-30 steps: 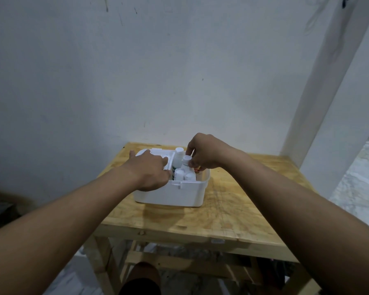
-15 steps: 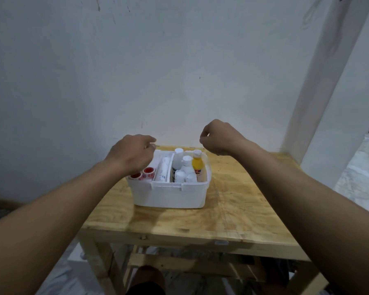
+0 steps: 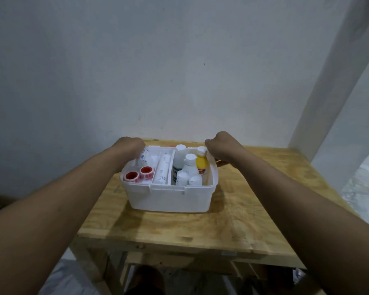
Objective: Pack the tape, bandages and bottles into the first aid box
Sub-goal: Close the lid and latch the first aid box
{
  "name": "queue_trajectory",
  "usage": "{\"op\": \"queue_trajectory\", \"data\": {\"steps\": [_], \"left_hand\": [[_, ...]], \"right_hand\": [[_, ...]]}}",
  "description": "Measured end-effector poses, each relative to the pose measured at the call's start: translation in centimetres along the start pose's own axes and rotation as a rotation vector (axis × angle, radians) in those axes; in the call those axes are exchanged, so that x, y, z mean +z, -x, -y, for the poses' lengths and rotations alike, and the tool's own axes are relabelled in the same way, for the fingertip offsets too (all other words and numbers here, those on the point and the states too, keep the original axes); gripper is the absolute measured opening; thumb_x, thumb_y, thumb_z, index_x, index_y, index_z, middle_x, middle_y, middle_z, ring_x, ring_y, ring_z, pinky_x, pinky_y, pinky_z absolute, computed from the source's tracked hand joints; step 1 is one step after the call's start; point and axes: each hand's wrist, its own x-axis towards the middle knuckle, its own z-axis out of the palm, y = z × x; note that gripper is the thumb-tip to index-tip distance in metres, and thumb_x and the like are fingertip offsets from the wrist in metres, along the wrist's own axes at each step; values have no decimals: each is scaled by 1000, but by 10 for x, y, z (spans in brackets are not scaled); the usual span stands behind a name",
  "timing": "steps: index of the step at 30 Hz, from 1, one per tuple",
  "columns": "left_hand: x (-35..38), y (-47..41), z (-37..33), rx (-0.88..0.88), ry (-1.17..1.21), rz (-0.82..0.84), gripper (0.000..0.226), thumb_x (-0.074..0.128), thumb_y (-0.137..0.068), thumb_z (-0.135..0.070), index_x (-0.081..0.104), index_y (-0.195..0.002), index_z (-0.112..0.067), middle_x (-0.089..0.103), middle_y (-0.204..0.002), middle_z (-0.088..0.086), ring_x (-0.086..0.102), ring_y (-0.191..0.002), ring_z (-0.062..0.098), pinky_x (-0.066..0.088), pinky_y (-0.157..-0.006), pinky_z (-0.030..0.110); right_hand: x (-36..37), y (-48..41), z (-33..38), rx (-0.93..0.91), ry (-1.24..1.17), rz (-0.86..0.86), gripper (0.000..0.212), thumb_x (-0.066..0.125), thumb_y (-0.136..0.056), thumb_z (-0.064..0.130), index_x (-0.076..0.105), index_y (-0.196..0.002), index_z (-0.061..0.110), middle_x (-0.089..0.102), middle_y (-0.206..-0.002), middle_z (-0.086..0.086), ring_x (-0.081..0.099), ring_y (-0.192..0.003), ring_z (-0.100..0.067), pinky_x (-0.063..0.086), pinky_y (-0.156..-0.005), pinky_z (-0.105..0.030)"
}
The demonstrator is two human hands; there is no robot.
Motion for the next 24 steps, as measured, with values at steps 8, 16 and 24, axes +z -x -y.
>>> {"op": "queue_trajectory", "data": {"steps": [8,16,24], "left_hand": [[-6,-4,6,-145,248,160,17,51,-91,-21,61,-91,-7,66,-88,13,63,-74,32,50,-68,37],[-12,-7,10,-205,321,171,22,60,-86,-26,63,-101,-10,69,-101,14,65,-82,34,54,-72,42],[-10,-3,4,-139,588,163,46,40,-99,-47,66,-99,-9,70,-94,9,63,-86,27,52,-73,37]], "right_hand": [[1,-6,-9,61,-173,-52,21,54,-97,2,67,-111,-6,69,-108,-23,70,-93,-35,63,-74,-40],[1,-6,-7,161,-382,-34,17,57,-92,7,62,-105,-1,68,-109,-22,68,-99,-35,60,-86,-49],[-3,-1,4,145,-588,56,47,39,-104,48,53,-129,10,64,-119,-14,65,-98,-28,54,-85,-43]]}}
